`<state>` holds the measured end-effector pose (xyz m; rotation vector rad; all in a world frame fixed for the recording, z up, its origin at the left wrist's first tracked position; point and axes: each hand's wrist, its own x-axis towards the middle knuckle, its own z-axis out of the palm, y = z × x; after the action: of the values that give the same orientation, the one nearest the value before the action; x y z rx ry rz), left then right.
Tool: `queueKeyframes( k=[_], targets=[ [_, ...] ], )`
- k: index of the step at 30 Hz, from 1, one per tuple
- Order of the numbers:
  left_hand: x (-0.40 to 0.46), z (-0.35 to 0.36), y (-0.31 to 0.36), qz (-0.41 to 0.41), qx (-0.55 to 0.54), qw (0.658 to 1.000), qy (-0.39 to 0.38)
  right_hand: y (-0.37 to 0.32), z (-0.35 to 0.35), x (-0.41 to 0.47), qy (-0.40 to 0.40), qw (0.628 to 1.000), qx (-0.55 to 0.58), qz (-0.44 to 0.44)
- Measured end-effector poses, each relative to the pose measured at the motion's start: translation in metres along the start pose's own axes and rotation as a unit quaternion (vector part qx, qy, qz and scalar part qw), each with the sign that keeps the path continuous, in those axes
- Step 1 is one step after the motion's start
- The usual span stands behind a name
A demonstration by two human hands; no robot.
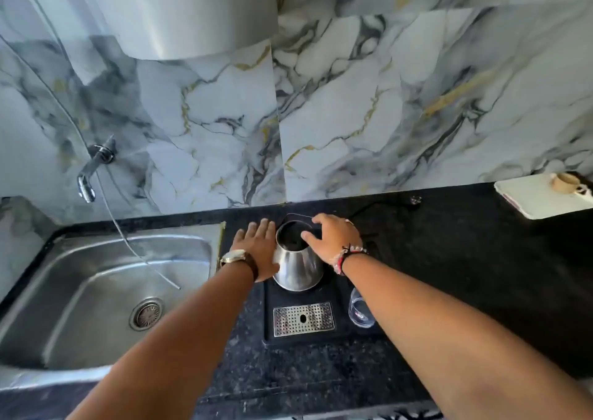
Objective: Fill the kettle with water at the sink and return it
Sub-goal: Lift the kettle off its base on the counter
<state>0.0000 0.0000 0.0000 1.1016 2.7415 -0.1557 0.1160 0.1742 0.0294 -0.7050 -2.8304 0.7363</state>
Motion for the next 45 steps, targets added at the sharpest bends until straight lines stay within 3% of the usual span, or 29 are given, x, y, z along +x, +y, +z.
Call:
queueKeyframes(
  k=[3,8,17,27,31,37,45],
  targets=[
    [0.005,0.016,0.004,-0.022,0.006,0.999,-0.032,-0.002,0.026,0.016,0.001,0.999,-0.022,0.038],
    [0.009,0.033,0.006,-0.038,-0.017,0.999,-0.006,-0.015,0.04,0.023,0.015,0.995,-0.014,0.093],
    [0.006,0.038,0.001,-0.017,-0.019,1.0,-0.002,-0.011,0.044,0.022,0.053,0.992,0.045,0.101],
    [0.001,0.033,-0.003,0.004,0.003,1.0,-0.016,-0.017,0.042,0.032,0.005,0.994,-0.032,0.102],
    [0.0,0.033,-0.003,0.007,0.009,1.0,-0.016,-0.005,0.035,0.034,0.019,0.992,0.079,0.096],
    [-0.001,0.031,-0.008,0.02,-0.01,1.0,-0.016,0.036,0.025,0.026,0.049,0.959,0.253,0.116],
    [0.001,0.041,-0.009,0.007,-0.076,0.997,-0.007,0.062,0.063,0.038,0.083,0.915,0.34,0.2]
  ],
)
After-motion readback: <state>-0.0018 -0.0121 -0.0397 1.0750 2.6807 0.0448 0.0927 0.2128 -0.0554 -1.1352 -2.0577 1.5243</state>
